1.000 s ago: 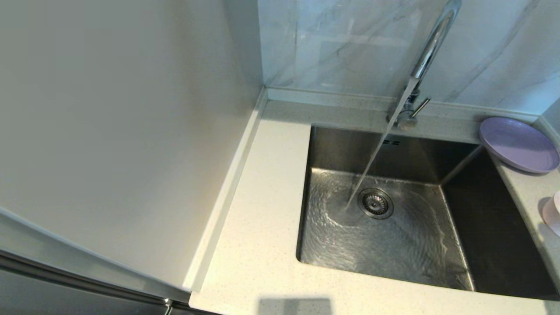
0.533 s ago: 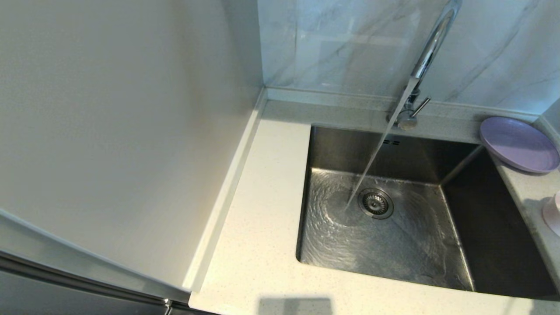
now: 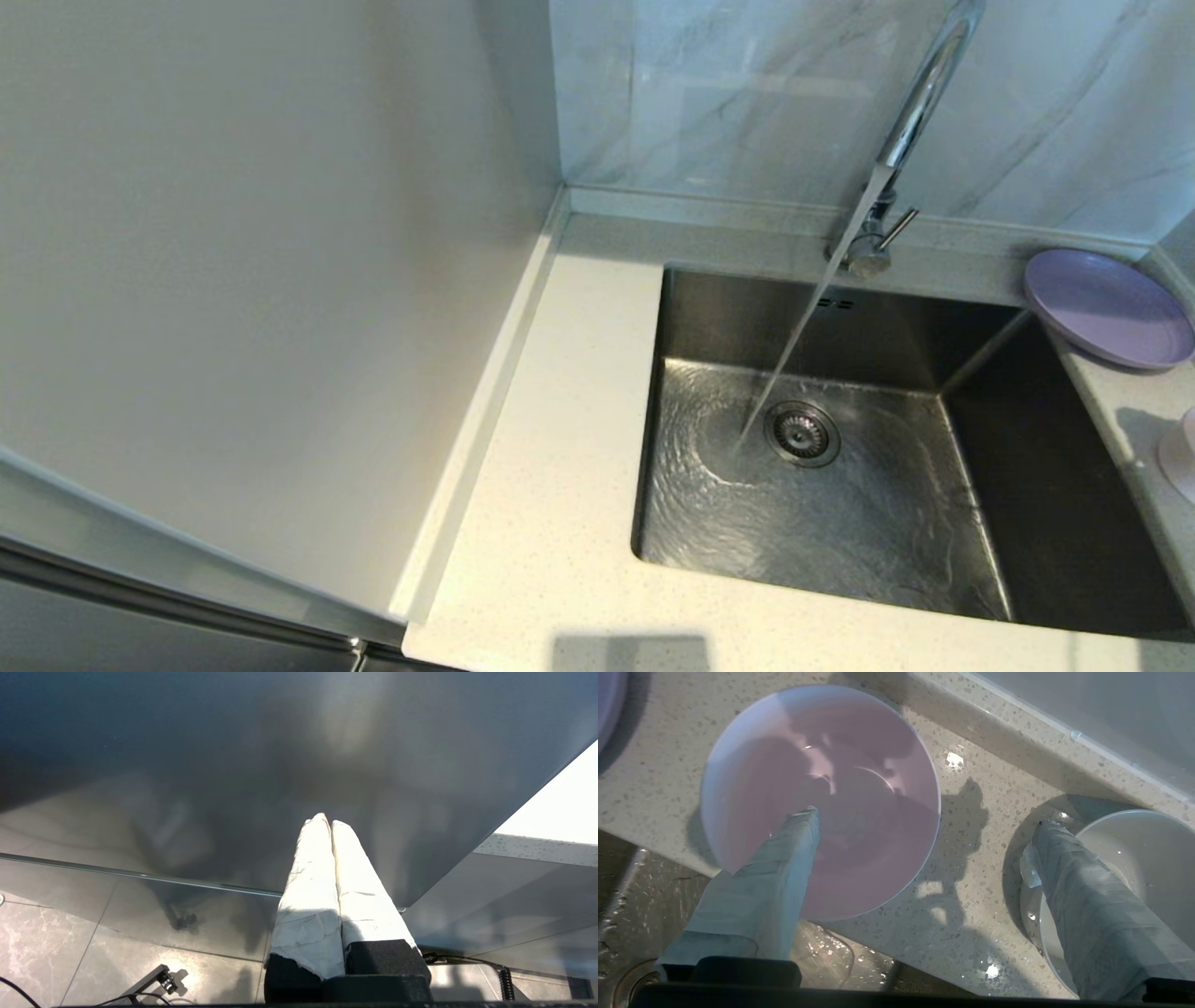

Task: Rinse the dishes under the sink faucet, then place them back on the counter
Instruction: Pick up the bowl

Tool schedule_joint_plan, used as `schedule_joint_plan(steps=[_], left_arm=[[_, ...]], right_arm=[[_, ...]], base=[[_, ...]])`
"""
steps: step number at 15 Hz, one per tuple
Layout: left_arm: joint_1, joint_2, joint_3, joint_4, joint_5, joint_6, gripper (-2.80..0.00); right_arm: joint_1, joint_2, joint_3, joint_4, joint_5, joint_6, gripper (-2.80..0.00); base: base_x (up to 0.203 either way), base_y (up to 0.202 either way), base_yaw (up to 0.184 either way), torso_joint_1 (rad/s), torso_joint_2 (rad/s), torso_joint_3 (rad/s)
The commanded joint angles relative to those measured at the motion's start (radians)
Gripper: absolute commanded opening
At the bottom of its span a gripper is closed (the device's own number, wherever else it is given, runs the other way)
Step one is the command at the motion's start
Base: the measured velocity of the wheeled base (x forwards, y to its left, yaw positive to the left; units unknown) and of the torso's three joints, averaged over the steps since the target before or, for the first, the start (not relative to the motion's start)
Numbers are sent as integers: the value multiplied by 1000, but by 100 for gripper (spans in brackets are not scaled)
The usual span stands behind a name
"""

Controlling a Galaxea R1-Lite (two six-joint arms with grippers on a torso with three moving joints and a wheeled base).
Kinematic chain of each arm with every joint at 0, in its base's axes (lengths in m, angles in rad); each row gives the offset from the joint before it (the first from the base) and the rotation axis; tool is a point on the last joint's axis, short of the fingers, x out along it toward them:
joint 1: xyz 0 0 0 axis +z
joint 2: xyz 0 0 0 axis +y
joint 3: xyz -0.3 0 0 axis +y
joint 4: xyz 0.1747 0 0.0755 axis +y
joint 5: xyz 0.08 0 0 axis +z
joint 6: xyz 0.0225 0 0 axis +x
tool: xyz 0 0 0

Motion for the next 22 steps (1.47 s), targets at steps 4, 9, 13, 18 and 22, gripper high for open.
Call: schedule_joint_plan(steps=[4, 9, 13, 18, 22], left_arm=[[0, 0, 0, 0, 0, 0, -280], [0, 0, 0, 0, 0, 0, -280], [0, 0, 0, 0, 0, 0, -280], [0, 0, 0, 0, 0, 0, -280], [0, 0, 0, 0, 0, 0, -280]], right_arm=[[-1, 69, 0, 1, 2, 28, 0], [-2, 105, -8, -21, 31, 27, 0], [-2, 120, -13, -48, 34, 25, 0], [-2, 145, -12, -48, 41, 25, 0], [-3, 159, -12, -48, 57, 25, 0]], base=[[0, 0, 0, 0, 0, 0], [0, 0, 0, 0, 0, 0], [0, 0, 0, 0, 0, 0], [0, 0, 0, 0, 0, 0], [0, 0, 0, 0, 0, 0]])
